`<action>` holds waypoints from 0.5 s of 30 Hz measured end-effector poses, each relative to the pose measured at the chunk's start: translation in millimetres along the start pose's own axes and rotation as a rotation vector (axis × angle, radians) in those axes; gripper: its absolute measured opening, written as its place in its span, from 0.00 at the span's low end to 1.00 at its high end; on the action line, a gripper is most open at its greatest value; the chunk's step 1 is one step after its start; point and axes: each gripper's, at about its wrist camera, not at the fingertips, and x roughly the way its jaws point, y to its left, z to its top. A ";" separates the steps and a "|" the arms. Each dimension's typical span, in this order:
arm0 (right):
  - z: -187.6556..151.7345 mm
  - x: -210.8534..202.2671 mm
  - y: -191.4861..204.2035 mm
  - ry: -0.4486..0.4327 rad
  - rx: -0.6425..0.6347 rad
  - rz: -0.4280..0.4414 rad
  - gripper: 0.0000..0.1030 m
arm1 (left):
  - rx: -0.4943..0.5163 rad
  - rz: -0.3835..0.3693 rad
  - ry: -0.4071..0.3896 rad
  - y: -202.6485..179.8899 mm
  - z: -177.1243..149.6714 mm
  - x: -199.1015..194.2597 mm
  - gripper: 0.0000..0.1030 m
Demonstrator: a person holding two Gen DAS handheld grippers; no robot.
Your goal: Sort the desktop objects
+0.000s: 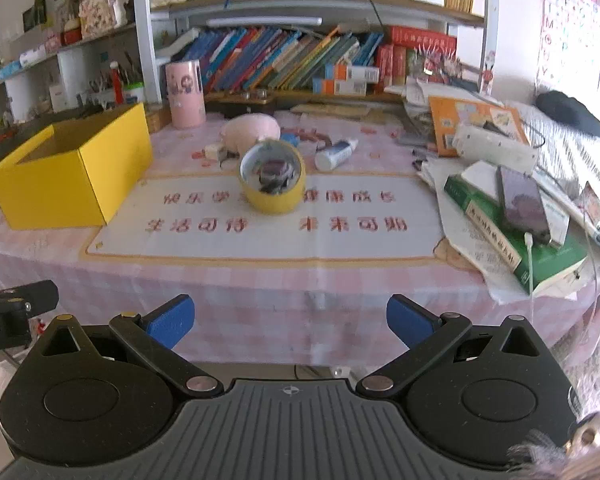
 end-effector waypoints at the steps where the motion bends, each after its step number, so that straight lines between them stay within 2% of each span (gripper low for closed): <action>1: -0.1 1.0 -0.1 0.003 0.001 0.002 1.00 | 0.005 0.000 0.006 -0.4 -0.2 0.7 1.00; 15: 2.9 0.0 -2.5 -0.020 0.028 0.015 1.00 | 0.048 0.018 -0.003 -6.1 6.0 -3.7 1.00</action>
